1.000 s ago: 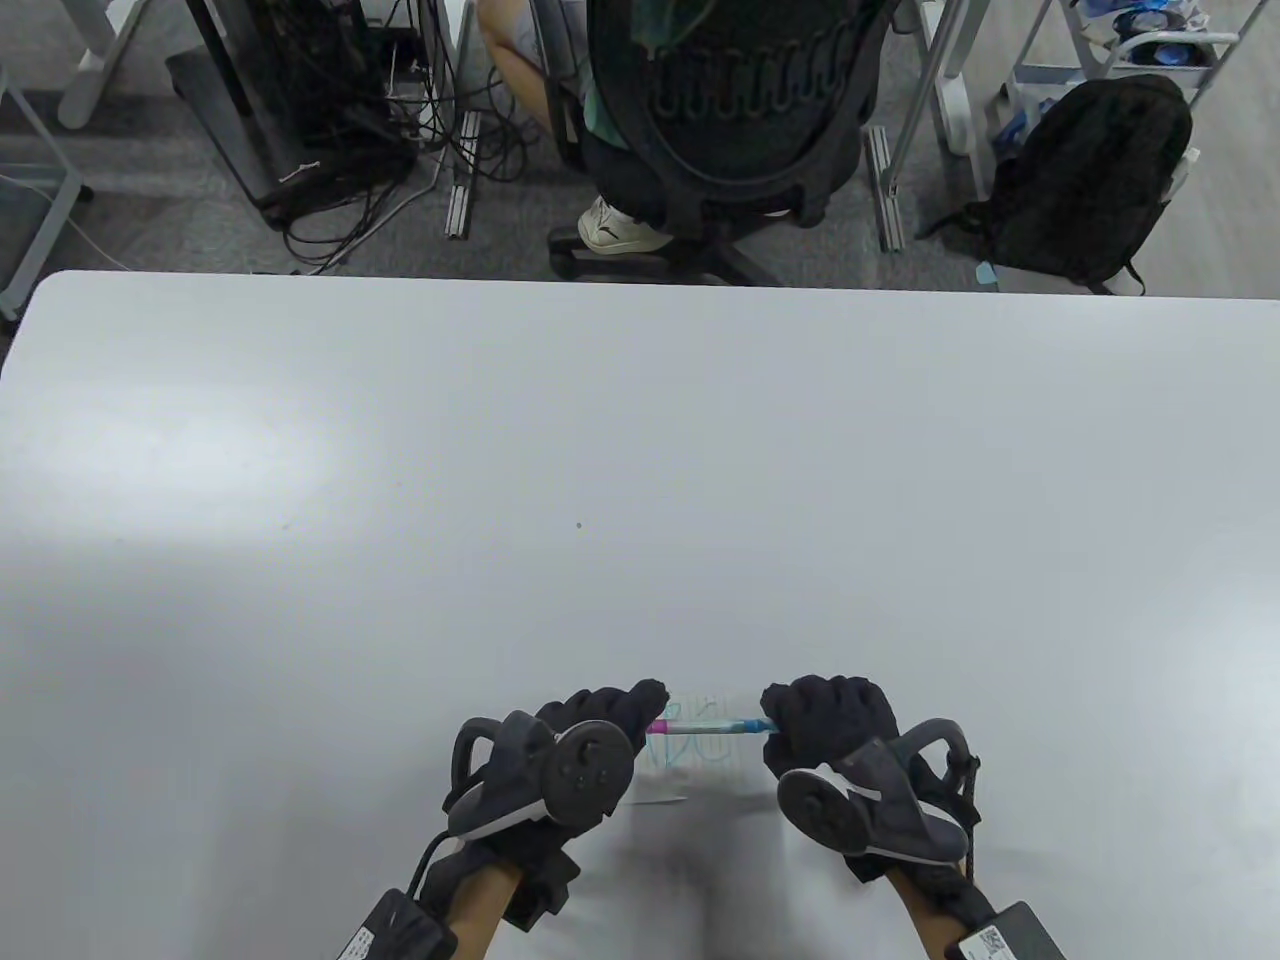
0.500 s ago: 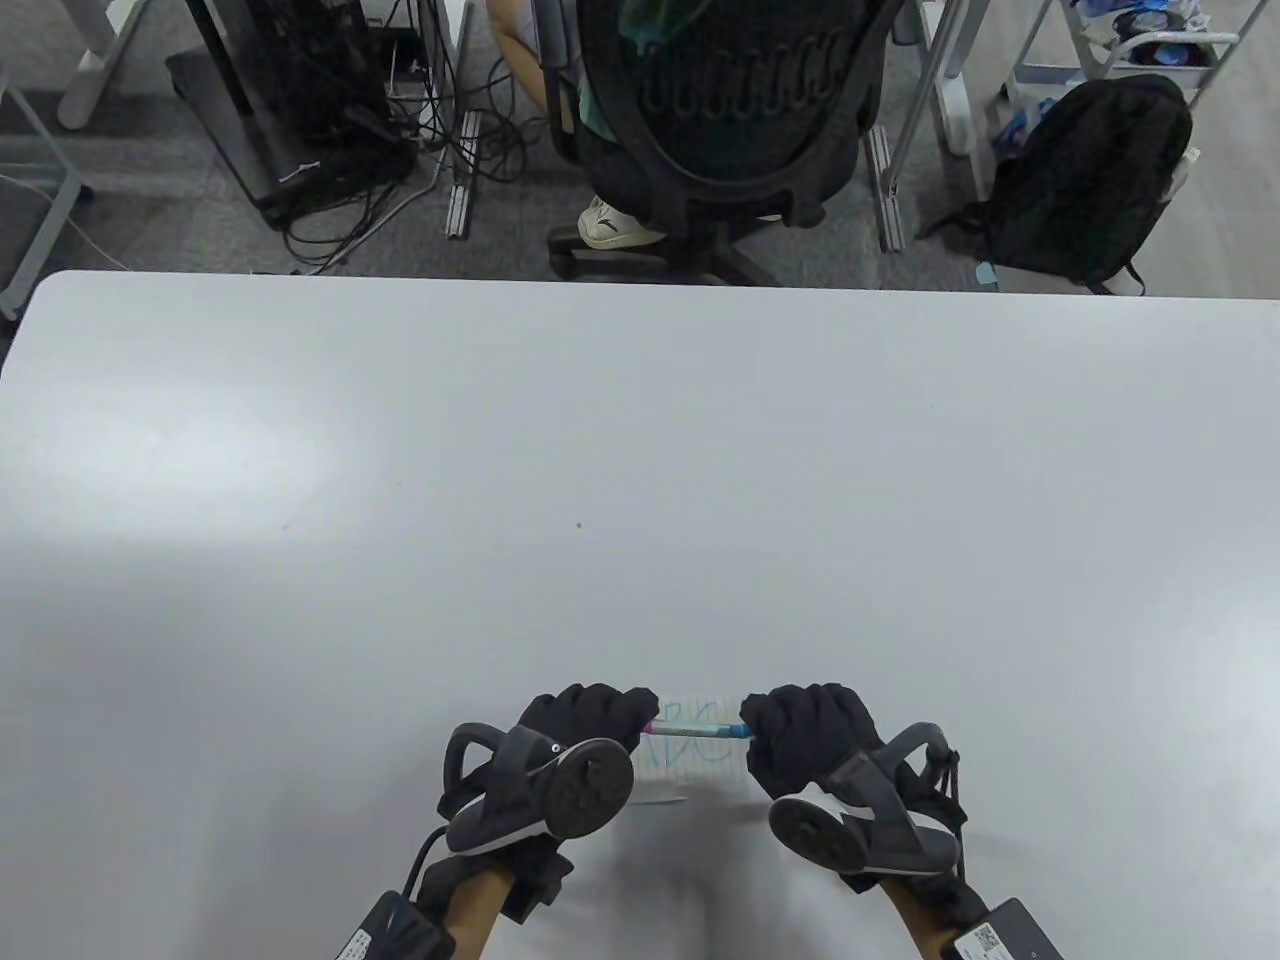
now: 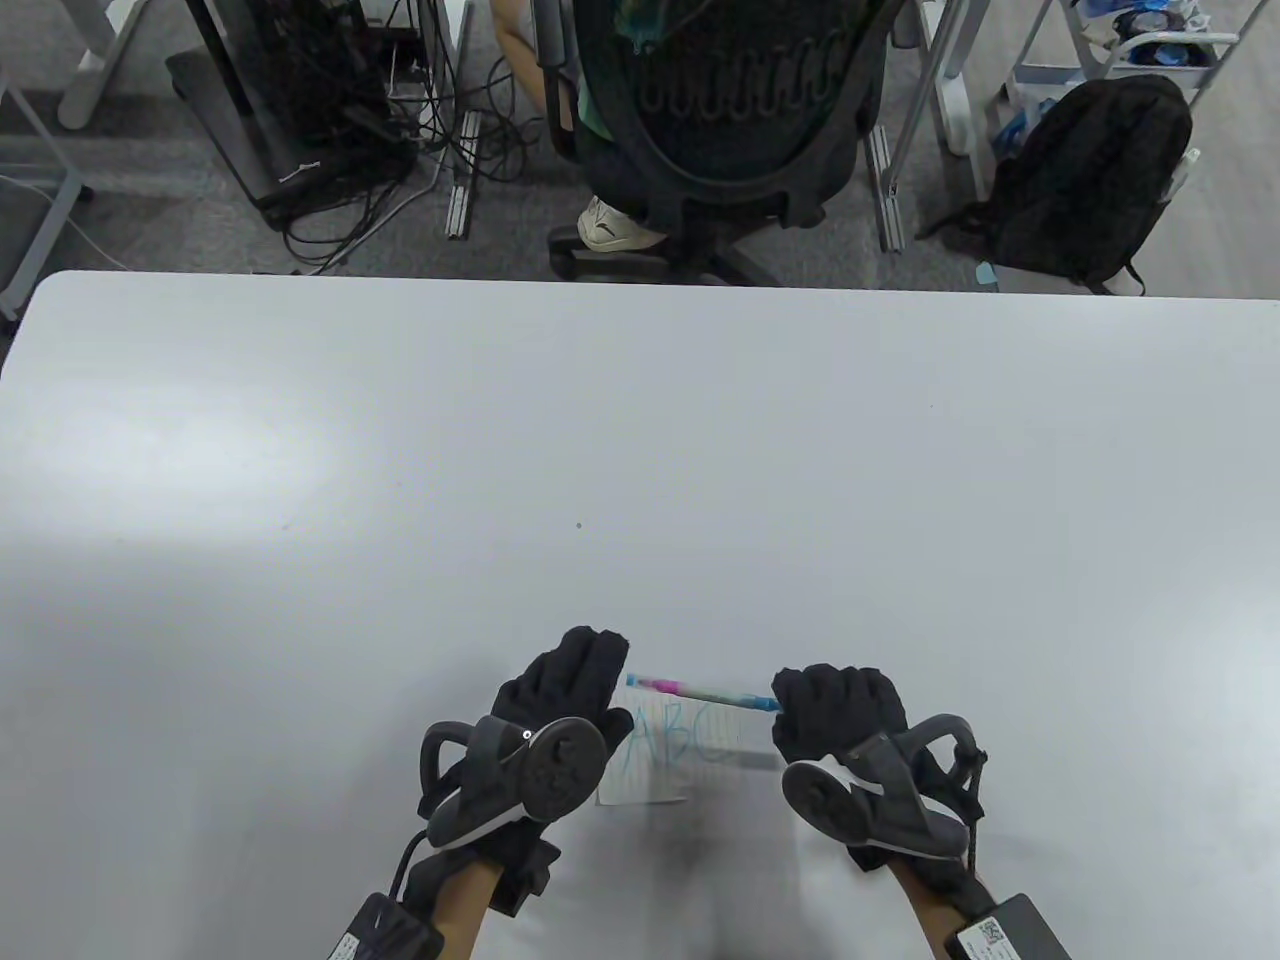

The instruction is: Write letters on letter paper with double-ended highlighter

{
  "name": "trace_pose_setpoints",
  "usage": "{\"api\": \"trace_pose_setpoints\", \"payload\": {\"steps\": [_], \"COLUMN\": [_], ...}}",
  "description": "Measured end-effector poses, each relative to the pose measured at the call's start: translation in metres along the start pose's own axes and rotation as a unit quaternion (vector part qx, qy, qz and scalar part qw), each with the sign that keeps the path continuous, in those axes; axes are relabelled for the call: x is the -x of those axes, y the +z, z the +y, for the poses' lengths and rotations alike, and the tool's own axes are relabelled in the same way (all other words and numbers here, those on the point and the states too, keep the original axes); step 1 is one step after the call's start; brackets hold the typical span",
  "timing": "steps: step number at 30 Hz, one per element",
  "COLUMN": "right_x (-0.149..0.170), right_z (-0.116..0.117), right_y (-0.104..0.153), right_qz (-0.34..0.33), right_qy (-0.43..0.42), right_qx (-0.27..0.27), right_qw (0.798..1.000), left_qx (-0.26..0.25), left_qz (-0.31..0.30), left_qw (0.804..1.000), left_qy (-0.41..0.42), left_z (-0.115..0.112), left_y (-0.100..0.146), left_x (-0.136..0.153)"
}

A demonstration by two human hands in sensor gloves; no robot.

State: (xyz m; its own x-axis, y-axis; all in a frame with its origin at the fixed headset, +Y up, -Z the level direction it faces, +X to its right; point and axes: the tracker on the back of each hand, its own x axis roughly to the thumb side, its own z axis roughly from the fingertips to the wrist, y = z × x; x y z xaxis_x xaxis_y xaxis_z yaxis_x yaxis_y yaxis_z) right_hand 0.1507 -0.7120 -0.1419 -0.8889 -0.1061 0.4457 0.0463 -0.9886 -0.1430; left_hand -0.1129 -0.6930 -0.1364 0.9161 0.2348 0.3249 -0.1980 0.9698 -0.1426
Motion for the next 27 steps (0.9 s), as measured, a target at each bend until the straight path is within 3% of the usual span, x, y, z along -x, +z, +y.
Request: {"api": "trace_pose_setpoints", "payload": {"steps": [15,22,27], "right_x": [0.014,0.015,0.014], "right_z": [0.021,0.028,0.028], "right_y": [-0.008,-0.005,-0.006], "right_qz": [0.086,0.095,0.087], "right_qy": [0.028,0.052,0.066], "right_qx": [-0.057,-0.116,-0.108], "right_qw": [0.994,0.987,0.988], "left_qx": [0.006,0.020,0.023], "left_qz": [0.024,0.030,0.033], "left_qw": [1.000,0.999,0.998], "left_qy": [-0.015,-0.032,-0.038], "left_z": [-0.006,-0.013,-0.015], "left_y": [0.008,0.006,0.006], "left_x": [0.010,0.012,0.013]}}
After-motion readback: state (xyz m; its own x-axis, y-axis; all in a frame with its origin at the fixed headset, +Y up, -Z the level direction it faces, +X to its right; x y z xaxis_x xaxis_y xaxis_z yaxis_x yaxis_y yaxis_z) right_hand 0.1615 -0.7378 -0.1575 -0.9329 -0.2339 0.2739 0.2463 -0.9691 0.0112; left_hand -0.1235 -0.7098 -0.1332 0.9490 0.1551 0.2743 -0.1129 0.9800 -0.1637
